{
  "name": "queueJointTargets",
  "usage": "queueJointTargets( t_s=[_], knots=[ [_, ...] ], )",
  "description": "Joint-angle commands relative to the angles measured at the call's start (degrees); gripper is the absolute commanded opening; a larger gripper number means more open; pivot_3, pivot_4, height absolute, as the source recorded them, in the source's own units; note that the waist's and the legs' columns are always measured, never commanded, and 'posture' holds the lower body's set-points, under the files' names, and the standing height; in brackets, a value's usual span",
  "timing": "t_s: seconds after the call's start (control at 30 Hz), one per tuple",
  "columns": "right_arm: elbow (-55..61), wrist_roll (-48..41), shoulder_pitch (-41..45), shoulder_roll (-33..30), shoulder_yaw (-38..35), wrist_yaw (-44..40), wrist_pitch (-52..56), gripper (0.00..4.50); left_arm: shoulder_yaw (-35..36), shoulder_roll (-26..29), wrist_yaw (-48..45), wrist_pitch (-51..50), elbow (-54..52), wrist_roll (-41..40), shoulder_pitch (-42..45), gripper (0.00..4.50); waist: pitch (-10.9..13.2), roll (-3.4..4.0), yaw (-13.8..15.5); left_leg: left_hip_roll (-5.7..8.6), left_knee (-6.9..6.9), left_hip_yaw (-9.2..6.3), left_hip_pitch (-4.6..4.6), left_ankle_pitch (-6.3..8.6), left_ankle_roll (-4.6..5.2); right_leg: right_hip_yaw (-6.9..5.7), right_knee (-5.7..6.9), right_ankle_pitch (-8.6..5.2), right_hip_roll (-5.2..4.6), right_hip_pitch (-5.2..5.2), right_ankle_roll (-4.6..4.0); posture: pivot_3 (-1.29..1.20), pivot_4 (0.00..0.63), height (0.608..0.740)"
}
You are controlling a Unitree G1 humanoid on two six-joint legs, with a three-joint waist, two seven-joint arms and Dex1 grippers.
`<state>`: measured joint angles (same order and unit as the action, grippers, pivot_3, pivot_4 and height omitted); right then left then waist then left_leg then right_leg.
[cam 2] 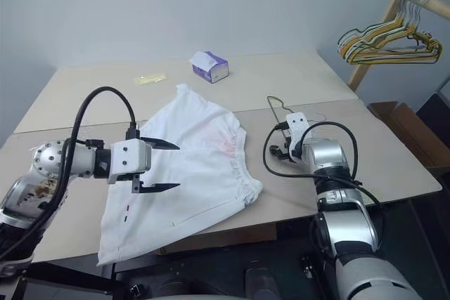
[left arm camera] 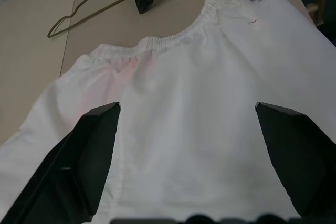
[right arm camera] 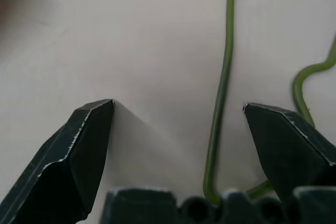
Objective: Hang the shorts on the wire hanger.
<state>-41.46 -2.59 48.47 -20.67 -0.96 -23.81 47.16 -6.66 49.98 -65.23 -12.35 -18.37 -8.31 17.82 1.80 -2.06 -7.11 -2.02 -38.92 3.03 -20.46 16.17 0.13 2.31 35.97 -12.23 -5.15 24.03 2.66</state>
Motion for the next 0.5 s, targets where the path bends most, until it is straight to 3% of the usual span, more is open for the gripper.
queueJointTargets(
  t_s=[0.03,0.13,0.5],
  knots=[
    [-2.78,-0.73,2.24,-1.08,0.2,-3.38,-0.12,4.5,-0.06,0.61,0.74,0.68,-1.65,1.03,0.07,4.46,0.0,0.0,0.0,0.0,0.01,0.0,0.0,0.0,0.0,0.0,-0.01,0.0,0.01,0.0,0.0,-0.02,0.0,0.74],
    [-4.03,-0.14,2.7,-1.21,1.63,-5.45,0.6,3.94,-0.08,0.38,0.89,0.48,-1.8,1.23,0.17,4.5,0.0,0.0,-0.05,-0.01,0.01,0.0,-0.02,0.0,0.0,-0.01,-0.03,0.0,0.01,0.01,0.0,-0.02,0.0,0.74],
    [-8.57,1.67,3.24,-0.45,2.43,-3.71,1.4,0.04,-0.49,0.1,1.83,0.18,-2.6,1.87,-0.08,4.5,-0.05,-0.05,-0.14,-0.03,0.02,0.0,0.16,0.0,0.0,0.01,-0.01,0.0,0.03,-0.14,0.0,-0.03,0.0,0.74]
  ],
)
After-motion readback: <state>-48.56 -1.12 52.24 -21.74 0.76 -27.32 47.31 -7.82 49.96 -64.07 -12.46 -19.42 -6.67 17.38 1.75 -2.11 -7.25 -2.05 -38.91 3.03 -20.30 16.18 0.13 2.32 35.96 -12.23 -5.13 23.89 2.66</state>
